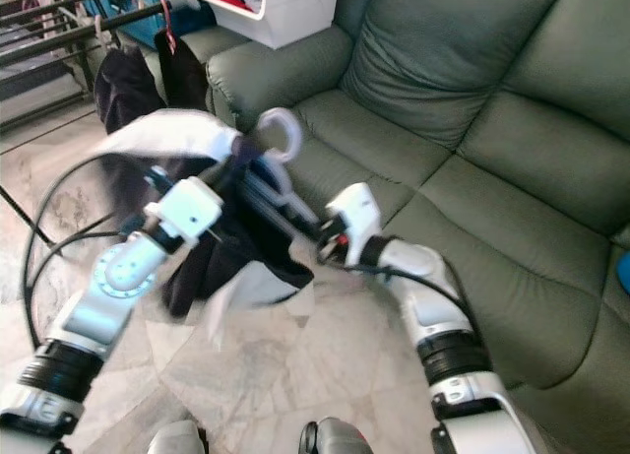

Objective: Hang hanger

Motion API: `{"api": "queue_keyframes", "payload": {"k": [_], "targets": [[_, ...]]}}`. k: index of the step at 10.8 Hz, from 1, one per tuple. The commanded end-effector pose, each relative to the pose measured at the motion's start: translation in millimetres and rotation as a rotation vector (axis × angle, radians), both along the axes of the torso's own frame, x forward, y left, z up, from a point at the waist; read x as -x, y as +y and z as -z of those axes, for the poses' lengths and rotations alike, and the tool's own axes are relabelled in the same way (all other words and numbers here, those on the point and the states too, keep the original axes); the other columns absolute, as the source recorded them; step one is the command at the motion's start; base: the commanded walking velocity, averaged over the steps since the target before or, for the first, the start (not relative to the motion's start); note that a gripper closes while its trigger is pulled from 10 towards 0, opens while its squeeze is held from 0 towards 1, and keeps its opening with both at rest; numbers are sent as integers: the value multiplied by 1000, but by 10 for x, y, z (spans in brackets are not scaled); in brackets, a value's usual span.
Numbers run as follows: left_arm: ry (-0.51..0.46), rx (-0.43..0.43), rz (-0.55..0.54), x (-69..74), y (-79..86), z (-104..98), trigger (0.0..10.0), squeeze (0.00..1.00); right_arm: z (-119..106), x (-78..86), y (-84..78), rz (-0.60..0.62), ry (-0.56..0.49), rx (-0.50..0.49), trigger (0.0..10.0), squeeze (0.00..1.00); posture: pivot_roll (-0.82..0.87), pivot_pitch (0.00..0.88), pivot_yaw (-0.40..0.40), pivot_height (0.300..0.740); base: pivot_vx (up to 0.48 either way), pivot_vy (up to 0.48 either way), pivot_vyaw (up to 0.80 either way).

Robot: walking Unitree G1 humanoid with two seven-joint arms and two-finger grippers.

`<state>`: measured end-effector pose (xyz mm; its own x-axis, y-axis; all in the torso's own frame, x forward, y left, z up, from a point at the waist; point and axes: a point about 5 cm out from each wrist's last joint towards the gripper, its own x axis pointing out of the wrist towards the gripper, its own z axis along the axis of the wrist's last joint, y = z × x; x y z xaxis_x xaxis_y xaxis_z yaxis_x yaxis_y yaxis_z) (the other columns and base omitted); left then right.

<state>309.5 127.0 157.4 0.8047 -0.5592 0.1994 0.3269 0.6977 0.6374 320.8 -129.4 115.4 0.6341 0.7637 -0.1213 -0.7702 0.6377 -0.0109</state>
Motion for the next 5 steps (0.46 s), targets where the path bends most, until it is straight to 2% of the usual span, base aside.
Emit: {"api": "queue_keyframes", "payload": {"k": [1, 4, 5], "targets": [[-24, -5, 3, 7, 9, -34, 0, 0, -85, -35, -63, 30, -29, -27, 10000, 0, -23, 68, -87, 740, 0, 0, 0], [-28, -9, 30, 6, 63, -72, 0, 0, -51, -95, -244, 167, -41, -44, 10000, 0, -23, 68, -87, 740, 0, 0, 0], [13, -48, 63, 9, 55, 3, 2000, 0, -130, -162, -339, 245, -79, -61, 10000, 0, -30, 66, -85, 740, 0, 0, 0]]}}
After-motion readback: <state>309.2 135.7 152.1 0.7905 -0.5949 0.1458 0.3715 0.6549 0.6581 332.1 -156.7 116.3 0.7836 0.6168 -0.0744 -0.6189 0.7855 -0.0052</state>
